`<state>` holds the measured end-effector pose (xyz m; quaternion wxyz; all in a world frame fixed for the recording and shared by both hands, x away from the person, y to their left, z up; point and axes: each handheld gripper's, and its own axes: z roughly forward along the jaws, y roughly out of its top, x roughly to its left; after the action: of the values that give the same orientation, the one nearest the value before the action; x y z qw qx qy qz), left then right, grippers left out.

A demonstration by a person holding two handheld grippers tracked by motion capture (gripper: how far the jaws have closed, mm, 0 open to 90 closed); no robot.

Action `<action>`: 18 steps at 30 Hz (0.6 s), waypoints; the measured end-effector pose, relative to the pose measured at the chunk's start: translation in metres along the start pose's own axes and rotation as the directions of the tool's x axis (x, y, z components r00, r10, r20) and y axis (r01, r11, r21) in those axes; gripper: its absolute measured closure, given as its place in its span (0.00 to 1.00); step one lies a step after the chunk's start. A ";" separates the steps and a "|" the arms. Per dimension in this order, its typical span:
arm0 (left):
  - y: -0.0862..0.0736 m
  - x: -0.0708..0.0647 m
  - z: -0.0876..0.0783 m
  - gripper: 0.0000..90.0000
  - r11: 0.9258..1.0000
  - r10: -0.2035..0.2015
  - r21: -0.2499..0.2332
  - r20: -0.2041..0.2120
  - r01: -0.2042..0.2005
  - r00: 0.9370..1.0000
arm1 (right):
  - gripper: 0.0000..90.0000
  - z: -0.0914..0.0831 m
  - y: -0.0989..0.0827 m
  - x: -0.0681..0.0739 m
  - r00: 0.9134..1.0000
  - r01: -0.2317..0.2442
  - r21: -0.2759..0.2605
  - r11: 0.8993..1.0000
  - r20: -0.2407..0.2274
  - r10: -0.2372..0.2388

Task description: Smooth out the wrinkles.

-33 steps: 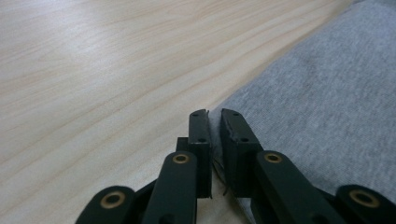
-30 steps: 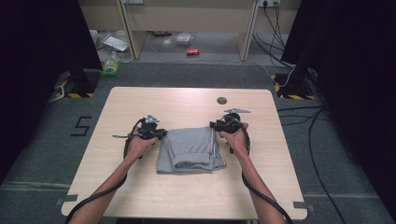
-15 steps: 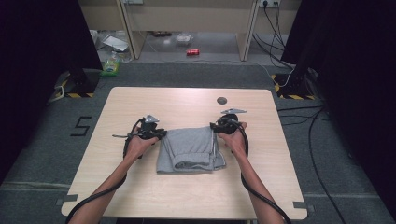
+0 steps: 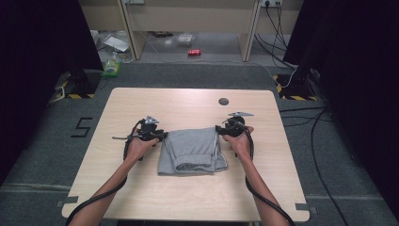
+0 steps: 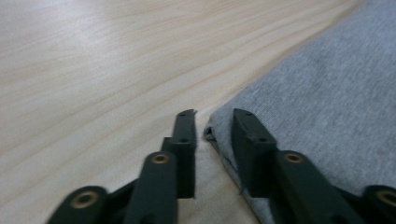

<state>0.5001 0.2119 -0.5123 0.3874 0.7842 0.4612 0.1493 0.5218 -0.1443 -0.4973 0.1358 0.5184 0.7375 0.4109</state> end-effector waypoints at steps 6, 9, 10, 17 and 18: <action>0.002 0.002 -0.017 0.59 0.998 -0.047 -0.038 0.017 0.048 0.999 | 0.45 -0.029 -0.002 0.005 0.998 0.040 -0.033 0.999 -0.042 -0.042; 0.001 -0.001 -0.025 0.55 0.999 -0.035 -0.028 0.030 0.036 0.999 | 0.44 -0.034 -0.006 0.007 0.997 0.052 -0.016 0.999 -0.064 -0.053; 0.000 -0.002 -0.028 0.53 0.999 -0.030 -0.024 0.033 0.031 0.999 | 0.44 -0.035 -0.007 0.008 0.996 0.051 -0.010 0.999 -0.071 -0.052; -0.006 -0.011 -0.055 0.45 0.999 -0.018 -0.029 0.080 0.020 0.997 | 0.42 -0.049 -0.013 0.015 0.993 0.074 -0.027 0.997 -0.094 -0.076; -0.009 -0.011 -0.060 0.44 1.000 -0.017 -0.024 0.078 0.019 0.997 | 0.42 -0.052 -0.014 0.016 0.992 0.080 -0.028 0.996 -0.098 -0.083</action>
<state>0.4534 0.2328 -0.4780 0.4161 0.7804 0.4508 0.1208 0.4731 -0.1559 -0.4721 0.1218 0.4652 0.7590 0.4390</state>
